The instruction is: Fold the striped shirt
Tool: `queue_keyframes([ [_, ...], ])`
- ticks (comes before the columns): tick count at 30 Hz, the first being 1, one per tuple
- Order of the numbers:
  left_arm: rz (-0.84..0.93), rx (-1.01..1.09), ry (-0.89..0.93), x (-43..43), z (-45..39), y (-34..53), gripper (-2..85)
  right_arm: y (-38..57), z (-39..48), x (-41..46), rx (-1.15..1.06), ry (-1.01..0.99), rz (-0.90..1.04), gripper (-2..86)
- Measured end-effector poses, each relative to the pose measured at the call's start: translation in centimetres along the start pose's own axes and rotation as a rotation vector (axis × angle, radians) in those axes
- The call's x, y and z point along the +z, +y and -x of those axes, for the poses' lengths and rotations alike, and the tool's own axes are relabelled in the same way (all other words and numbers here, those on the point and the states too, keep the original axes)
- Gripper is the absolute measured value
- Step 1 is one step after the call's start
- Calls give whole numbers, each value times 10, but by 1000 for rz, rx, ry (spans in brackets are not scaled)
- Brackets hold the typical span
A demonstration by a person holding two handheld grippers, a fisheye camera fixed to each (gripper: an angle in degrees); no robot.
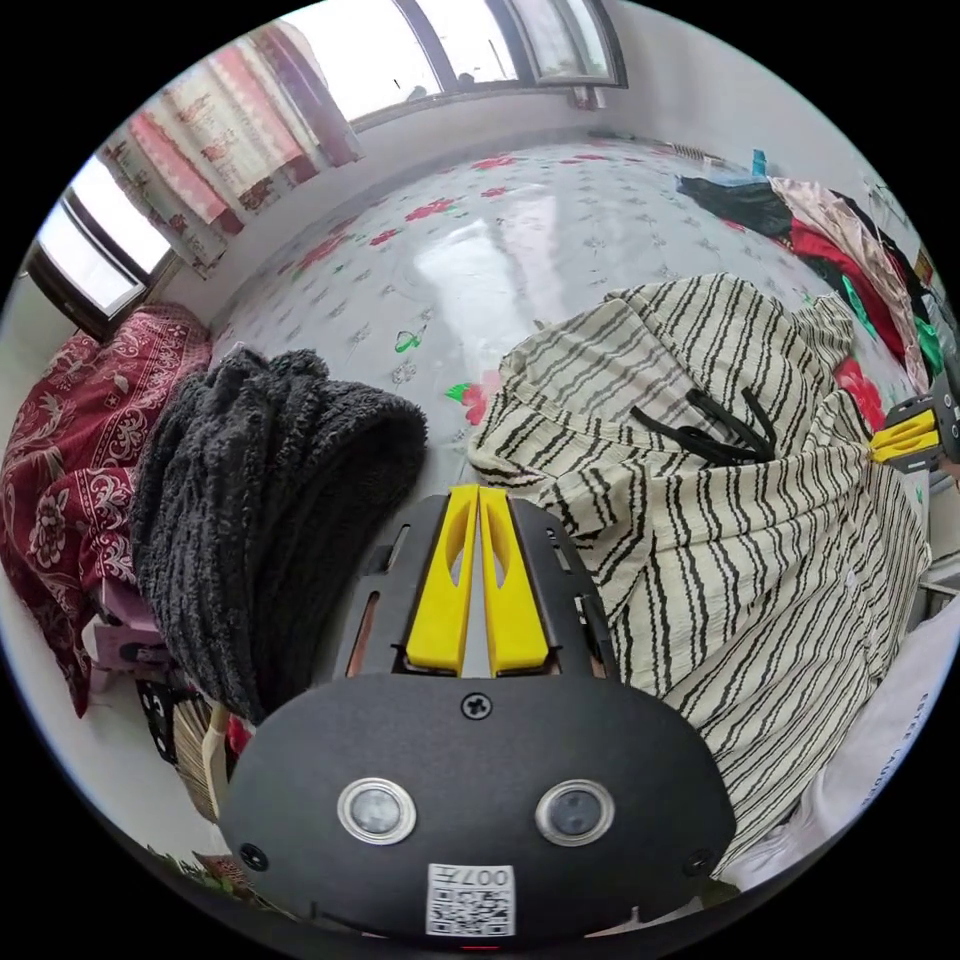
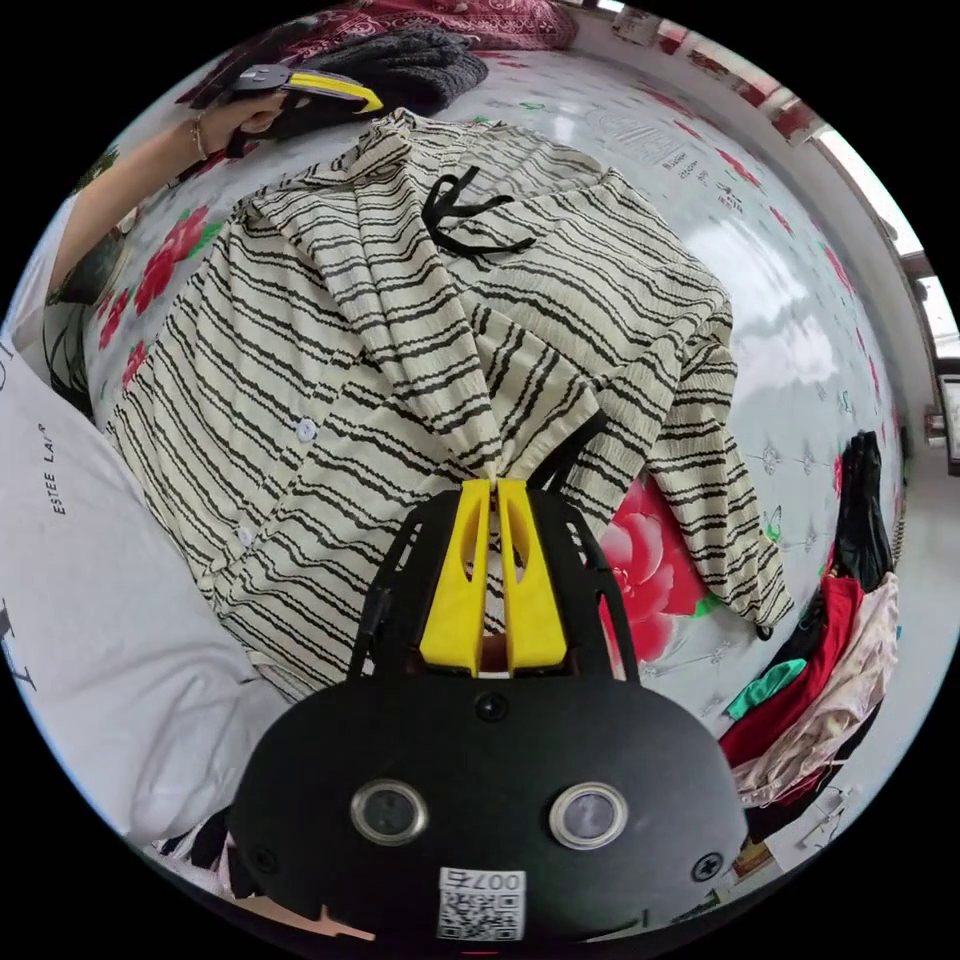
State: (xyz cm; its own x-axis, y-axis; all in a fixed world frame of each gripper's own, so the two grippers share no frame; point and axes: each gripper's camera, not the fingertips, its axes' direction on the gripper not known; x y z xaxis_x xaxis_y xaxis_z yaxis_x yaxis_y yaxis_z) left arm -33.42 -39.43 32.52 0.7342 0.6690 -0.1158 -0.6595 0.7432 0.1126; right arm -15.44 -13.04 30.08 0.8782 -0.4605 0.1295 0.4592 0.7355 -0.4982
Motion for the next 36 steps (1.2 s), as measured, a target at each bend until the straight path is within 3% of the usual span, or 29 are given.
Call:
queue_keyframes([
  [5,-27,-122,-34,-16,36,20,-6,11,-22,-69,-64,-449,-38,-2],
  [7,-119,-123,49,-28,37,22,-1,14,-33,-80,-38,-501,-64,-2],
  [10,-251,9,275,-44,13,9,53,15,-56,-74,41,-548,-66,-2],
  [13,-181,222,409,-33,-35,-22,109,15,-82,-45,176,-581,-20,-2],
  [15,-97,335,389,-16,-69,-34,109,16,-94,-30,233,-586,-18,-2],
  [17,59,419,153,18,-103,-40,43,17,-105,-16,283,-542,-5,-1],
  [19,83,501,41,31,-114,-35,4,18,-111,-13,303,-513,-20,-1],
  [21,80,470,28,32,-110,-33,-4,19,-118,-12,313,-509,-35,-1],
  [29,-118,8,175,-9,-17,-16,-9,19,-138,-4,270,-514,-111,-1],
  [36,88,-65,114,47,-35,-35,-5,11,-174,36,427,-411,-130,4],
])
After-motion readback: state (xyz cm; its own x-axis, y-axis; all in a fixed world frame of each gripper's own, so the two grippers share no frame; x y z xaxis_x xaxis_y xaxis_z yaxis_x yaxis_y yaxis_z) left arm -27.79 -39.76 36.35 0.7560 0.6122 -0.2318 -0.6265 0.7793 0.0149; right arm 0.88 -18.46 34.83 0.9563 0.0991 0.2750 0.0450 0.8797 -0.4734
